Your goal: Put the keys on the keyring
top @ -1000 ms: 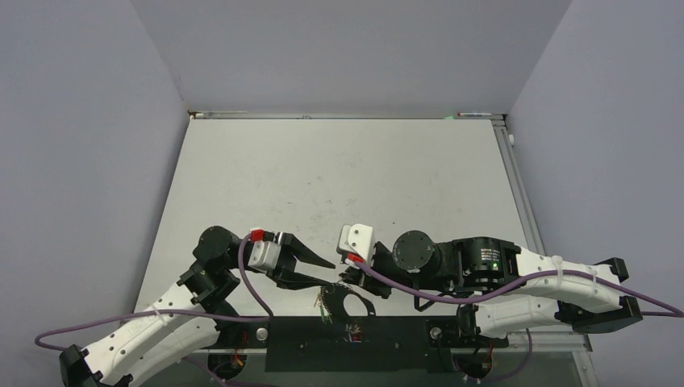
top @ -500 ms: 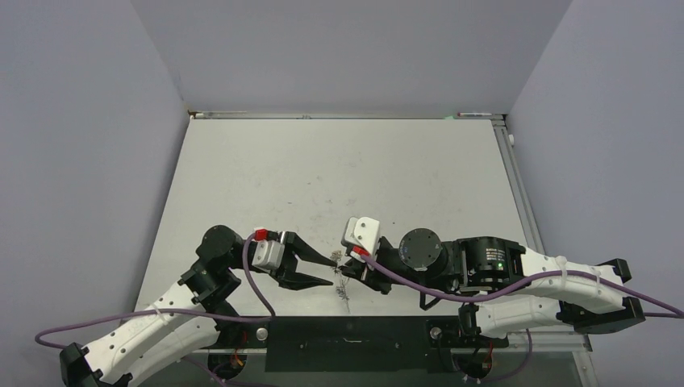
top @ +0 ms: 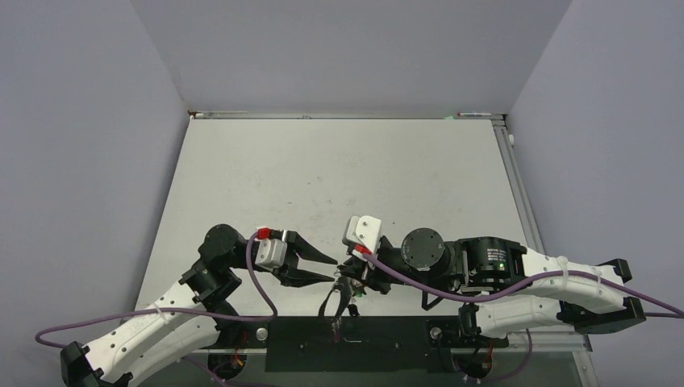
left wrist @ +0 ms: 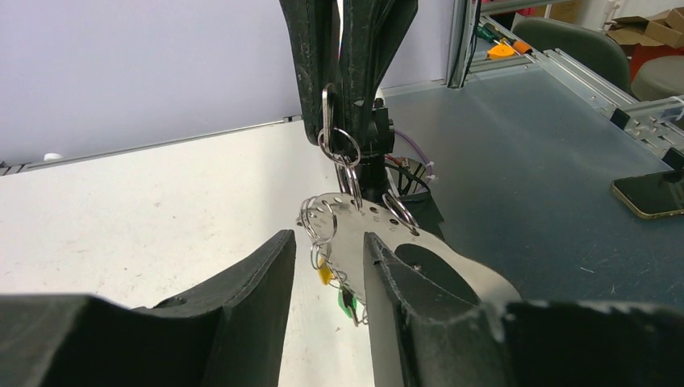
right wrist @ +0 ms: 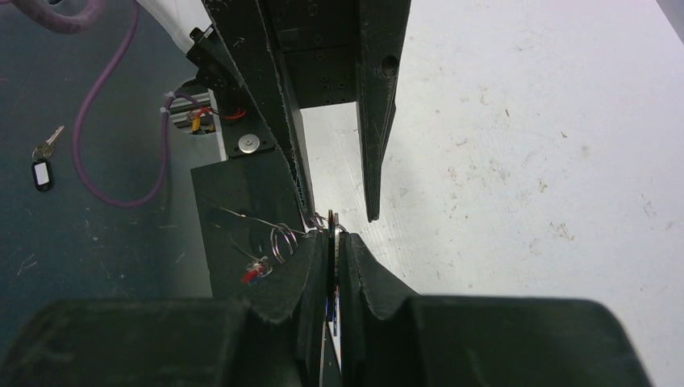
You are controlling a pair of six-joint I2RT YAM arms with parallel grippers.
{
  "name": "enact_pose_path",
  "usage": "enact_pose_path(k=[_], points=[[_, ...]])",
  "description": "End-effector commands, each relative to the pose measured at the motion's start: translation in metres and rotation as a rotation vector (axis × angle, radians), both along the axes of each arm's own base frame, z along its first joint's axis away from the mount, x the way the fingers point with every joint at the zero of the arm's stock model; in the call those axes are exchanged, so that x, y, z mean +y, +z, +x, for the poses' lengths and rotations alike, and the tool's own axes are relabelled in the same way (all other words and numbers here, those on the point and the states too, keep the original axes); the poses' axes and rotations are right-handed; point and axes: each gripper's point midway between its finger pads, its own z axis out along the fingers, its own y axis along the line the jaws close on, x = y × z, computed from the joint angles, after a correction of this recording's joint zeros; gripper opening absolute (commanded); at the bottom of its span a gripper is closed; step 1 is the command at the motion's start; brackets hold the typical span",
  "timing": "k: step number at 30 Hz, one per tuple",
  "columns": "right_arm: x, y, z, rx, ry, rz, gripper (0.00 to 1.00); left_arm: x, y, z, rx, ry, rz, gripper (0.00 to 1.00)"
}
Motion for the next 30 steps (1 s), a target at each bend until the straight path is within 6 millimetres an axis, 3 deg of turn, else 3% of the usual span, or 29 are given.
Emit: enact_pose_path(k=[1, 14, 30], points=[[0.004, 0.032, 0.002, -0.011, -0.013, 0.132, 0.05, 0.0, 0.013, 0.001, -0.039, 0.009, -0.03, 0.33], [0.014, 0.034, 0.002, -0.015, -0.006, 0.158, 0.05, 0.002, 0.018, 0.006, -0.063, 0.058, -0.056, 0.3], [0.03, 0.035, 0.004, -0.023, -0.002, 0.168, 0.05, 0.009, 0.03, 0.014, -0.106, 0.134, -0.109, 0.16]])
